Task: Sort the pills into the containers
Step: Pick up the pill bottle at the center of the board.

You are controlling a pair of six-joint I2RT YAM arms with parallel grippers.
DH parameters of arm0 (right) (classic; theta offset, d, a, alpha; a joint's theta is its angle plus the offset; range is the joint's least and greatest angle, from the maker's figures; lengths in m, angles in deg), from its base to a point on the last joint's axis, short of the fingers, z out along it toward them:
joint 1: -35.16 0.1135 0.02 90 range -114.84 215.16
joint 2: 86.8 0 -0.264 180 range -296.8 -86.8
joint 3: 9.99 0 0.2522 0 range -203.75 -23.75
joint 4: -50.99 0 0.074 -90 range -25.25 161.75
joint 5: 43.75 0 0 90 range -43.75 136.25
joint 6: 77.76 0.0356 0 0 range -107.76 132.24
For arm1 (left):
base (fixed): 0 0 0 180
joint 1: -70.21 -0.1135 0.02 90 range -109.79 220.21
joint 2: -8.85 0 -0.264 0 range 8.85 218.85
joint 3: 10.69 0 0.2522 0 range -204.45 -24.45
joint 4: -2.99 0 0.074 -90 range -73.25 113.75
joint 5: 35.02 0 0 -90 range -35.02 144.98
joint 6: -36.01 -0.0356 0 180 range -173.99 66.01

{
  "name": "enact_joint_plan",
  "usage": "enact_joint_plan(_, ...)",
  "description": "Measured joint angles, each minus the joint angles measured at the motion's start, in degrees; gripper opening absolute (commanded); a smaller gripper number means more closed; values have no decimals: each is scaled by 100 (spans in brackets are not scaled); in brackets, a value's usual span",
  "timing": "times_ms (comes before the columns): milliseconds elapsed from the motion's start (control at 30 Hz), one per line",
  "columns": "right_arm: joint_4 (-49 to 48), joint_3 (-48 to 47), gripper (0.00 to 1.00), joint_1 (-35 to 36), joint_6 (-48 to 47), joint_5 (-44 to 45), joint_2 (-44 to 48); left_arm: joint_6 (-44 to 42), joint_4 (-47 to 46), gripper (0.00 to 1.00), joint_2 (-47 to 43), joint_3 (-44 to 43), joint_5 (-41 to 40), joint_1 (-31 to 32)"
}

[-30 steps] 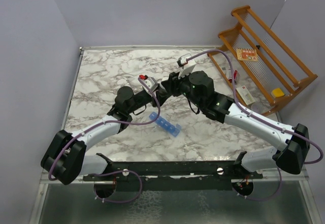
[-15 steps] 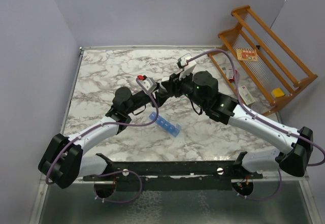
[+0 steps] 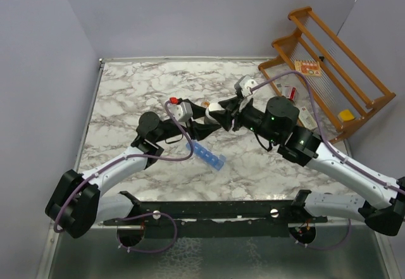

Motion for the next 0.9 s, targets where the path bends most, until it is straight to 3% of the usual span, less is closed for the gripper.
enact_joint_plan(433,190,649,1,0,-726,-1563,1300,608,-1329,0,81,66,1762,114)
enact_joint_plan(900,20,723,1,-44,-957,-1878,1058,1327,-2002,4,723,-17,2188,76)
